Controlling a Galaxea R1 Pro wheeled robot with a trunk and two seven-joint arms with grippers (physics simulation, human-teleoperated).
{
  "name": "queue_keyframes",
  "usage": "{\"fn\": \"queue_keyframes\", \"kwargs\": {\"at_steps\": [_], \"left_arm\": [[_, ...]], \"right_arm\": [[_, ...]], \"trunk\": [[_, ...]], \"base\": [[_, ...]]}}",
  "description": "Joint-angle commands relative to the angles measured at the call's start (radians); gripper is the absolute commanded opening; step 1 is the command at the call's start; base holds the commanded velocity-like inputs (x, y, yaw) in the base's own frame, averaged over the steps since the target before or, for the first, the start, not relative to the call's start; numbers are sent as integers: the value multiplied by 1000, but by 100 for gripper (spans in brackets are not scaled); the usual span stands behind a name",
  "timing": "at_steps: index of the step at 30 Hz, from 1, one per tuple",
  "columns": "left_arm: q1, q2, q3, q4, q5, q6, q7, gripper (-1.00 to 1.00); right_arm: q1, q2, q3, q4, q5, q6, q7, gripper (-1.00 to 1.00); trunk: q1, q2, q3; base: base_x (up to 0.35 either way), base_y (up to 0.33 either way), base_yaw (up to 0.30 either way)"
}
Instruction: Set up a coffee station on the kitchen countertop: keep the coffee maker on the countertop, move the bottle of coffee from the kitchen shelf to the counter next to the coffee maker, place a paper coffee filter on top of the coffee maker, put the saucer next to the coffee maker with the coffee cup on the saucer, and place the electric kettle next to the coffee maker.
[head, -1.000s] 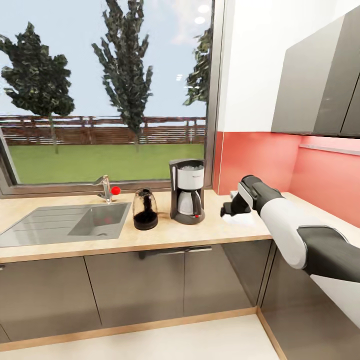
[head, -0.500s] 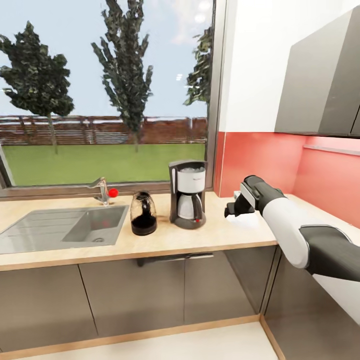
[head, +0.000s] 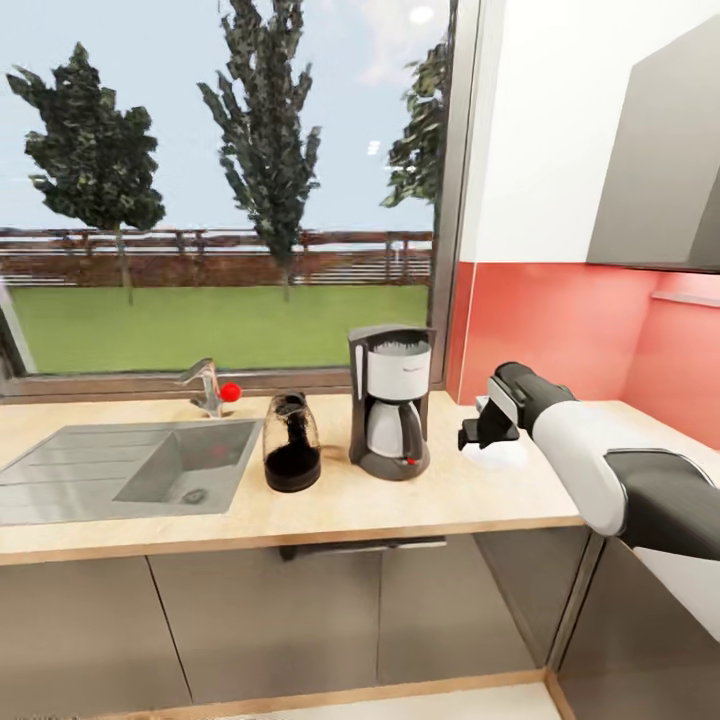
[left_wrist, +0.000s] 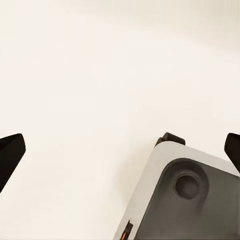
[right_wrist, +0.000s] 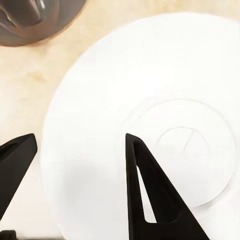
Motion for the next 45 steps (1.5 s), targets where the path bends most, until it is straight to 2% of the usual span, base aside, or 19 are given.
{"fn": "queue_keyframes", "kwargs": {"at_steps": [1,2,5,8,11,15,21,32,35,37,45], "left_arm": [[-1,0,-2,1,4,-3,-1,100],[-1,0,-3,1,4,-3,-1,100],[-1,-1,-3,1,4,-3,-1,100],[-1,-1,-3,1,4,-4,-1,100],[-1,-1,-3,1,4,-4,-1,100],[-1,0,-3,1,5,-3,-1,100],[-1,0,-2,1,5,-2,-1,100],[-1,0,-2,1,5,-3,-1,100],[-1,0,-3,1,5,-3,-1,100],[-1,-1,-3,1,5,-3,-1,100],[-2,-1,-3,1,5,-2,-1,100]], "right_arm": [[-1,-6,2,-1,7,4,10,-100],[-1,-22,2,-1,7,4,9,-100],[-1,-41,2,0,9,4,7,-100],[-1,-50,2,1,34,4,5,-100],[-1,-55,2,16,79,4,6,-100],[-1,-56,1,41,94,4,7,-100],[-1,-57,0,44,99,4,6,-100],[-1,-65,0,45,100,4,7,-100],[-1,-70,0,45,99,4,7,-100],[-1,-83,0,49,98,4,7,-100],[-1,-89,0,52,99,4,5,-100]], "trunk": [[0,-1,-3],[0,-1,-3],[0,-1,-4],[0,-1,-4],[0,-1,-4],[0,-1,-4],[0,-1,-6],[0,-1,-11],[0,-1,-12],[0,-1,-13],[0,-1,-13]], "base": [[56,-15,210],[18,-5,141],[8,-2,59],[2,0,14],[0,0,3],[25,0,1],[226,0,68],[14,0,62],[0,0,94],[0,0,24],[21,0,4]]}}
